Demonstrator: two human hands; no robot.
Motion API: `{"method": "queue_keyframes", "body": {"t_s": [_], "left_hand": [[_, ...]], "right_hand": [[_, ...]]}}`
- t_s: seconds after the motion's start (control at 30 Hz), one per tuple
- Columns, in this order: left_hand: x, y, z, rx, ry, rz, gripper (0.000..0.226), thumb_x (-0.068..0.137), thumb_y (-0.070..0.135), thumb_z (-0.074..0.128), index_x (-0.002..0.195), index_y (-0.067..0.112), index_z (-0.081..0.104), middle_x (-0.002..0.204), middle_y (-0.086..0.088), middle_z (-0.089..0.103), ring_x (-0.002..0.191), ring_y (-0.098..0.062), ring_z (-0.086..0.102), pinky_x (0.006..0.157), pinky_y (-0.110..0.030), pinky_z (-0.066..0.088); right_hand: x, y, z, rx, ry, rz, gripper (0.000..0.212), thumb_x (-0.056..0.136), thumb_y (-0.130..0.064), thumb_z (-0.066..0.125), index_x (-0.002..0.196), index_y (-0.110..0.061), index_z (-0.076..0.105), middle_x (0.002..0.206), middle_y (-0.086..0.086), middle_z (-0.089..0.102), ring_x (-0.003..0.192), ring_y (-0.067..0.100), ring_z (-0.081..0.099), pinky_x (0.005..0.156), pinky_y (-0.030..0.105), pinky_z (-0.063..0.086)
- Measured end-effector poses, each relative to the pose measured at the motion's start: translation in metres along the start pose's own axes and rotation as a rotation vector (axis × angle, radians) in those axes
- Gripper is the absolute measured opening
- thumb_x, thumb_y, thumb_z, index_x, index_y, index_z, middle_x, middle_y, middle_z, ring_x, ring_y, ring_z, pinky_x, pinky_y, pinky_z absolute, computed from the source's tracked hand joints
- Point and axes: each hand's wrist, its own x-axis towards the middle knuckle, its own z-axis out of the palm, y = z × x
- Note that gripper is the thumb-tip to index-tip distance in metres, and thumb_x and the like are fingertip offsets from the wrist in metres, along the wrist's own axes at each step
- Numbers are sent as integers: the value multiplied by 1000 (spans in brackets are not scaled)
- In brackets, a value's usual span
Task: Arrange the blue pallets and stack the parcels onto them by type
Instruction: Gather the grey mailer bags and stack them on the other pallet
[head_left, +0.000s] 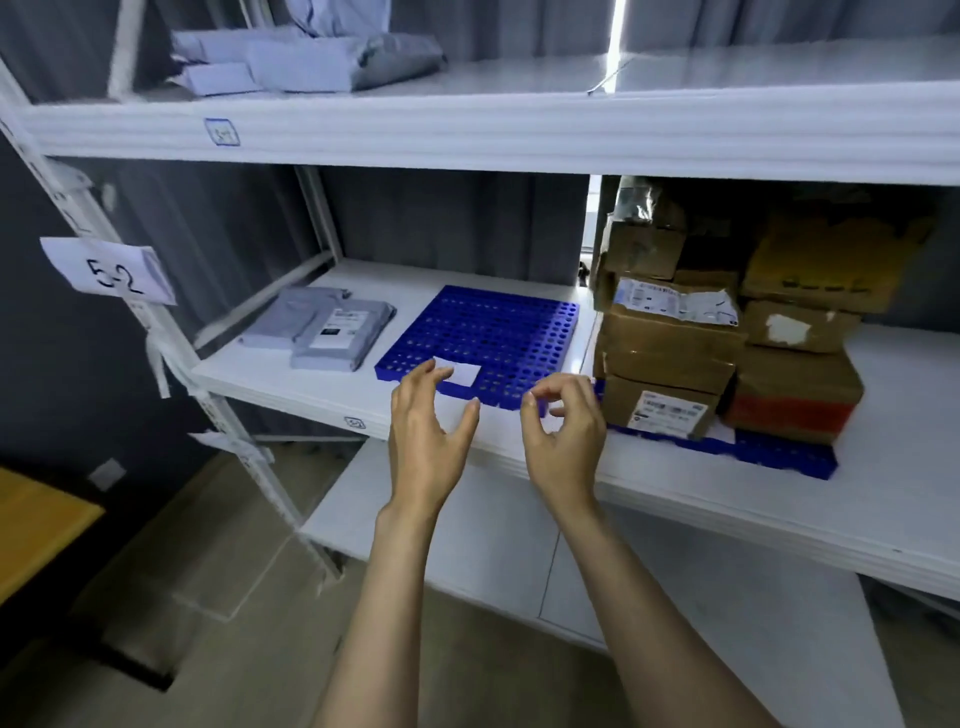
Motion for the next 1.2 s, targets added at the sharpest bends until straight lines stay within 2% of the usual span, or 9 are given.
{"method": "queue_keyframes", "body": {"t_s": [0.07, 0.17, 0.27, 0.53, 0.67, 0.8, 0.93, 1.03, 1.2], "left_hand": [[15, -17, -16, 0, 4, 20, 38, 87, 25, 67, 123, 15, 59, 135, 1, 51, 128, -11, 42, 99, -16, 32], [40, -42, -42, -15, 26, 57, 31, 87, 25, 69, 116, 17, 63, 130, 3, 53, 124, -7, 44, 95, -2, 28], [69, -67, -70, -42, 26, 86, 27, 86, 25, 70, 112, 17, 65, 130, 4, 54, 124, -7, 44, 96, -6, 31], [151, -74, -149, -69, 23, 381, 29, 85, 33, 58, 105, 15, 67, 122, 1, 60, 115, -13, 50, 90, -2, 29], [198, -53, -187, -95, 116, 563, 27, 85, 29, 62, 103, 11, 69, 116, -2, 62, 112, -18, 52, 95, -14, 37], [252, -26, -207, -116, 220, 652, 23, 82, 23, 67, 100, 9, 68, 112, -3, 64, 107, -23, 55, 88, -22, 42], [304, -4, -210, -59, 200, 562, 30, 81, 26, 63, 107, 11, 63, 115, -4, 60, 110, -26, 52, 83, -18, 32], [337, 4, -203, 39, 86, 395, 43, 84, 27, 64, 121, 11, 54, 126, -10, 52, 120, -30, 45, 92, -29, 34], [356, 3, -185, 110, -74, 234, 55, 86, 37, 60, 133, 14, 44, 132, -15, 50, 121, -36, 47, 95, -41, 39]], "right_hand": [[3, -5, 29, -6, -26, -21, 14, 84, -22, 56, 83, -9, 62, 90, 0, 59, 82, 10, 57, 67, 27, 53], [8, -19, 75, -14, -25, -57, 13, 84, -19, 56, 81, -8, 62, 88, 1, 60, 81, 13, 57, 66, 34, 53], [15, -41, 123, -5, -8, -88, 15, 84, -20, 56, 79, -8, 62, 87, 1, 61, 81, 15, 58, 67, 37, 53], [62, -128, 203, -25, 117, -313, 14, 83, -15, 59, 75, -4, 64, 87, 7, 62, 84, 20, 59, 71, 31, 50], [104, -178, 215, -38, 247, -435, 8, 80, -9, 62, 75, -2, 63, 85, 7, 62, 82, 22, 57, 68, 33, 48], [152, -217, 217, -157, 368, -497, 7, 78, -12, 61, 77, -6, 63, 84, 5, 63, 81, 24, 57, 69, 29, 44], [205, -231, 213, -417, 271, -300, 23, 81, -21, 59, 101, -12, 65, 107, 2, 64, 101, 25, 56, 77, 26, 38], [234, -232, 204, -623, 81, -57, 37, 87, -25, 58, 121, -12, 58, 124, 9, 60, 115, 31, 53, 86, 35, 44], [246, -220, 203, -772, -56, 89, 31, 88, -31, 55, 108, -8, 63, 114, 17, 64, 106, 39, 57, 77, 36, 44]]}}
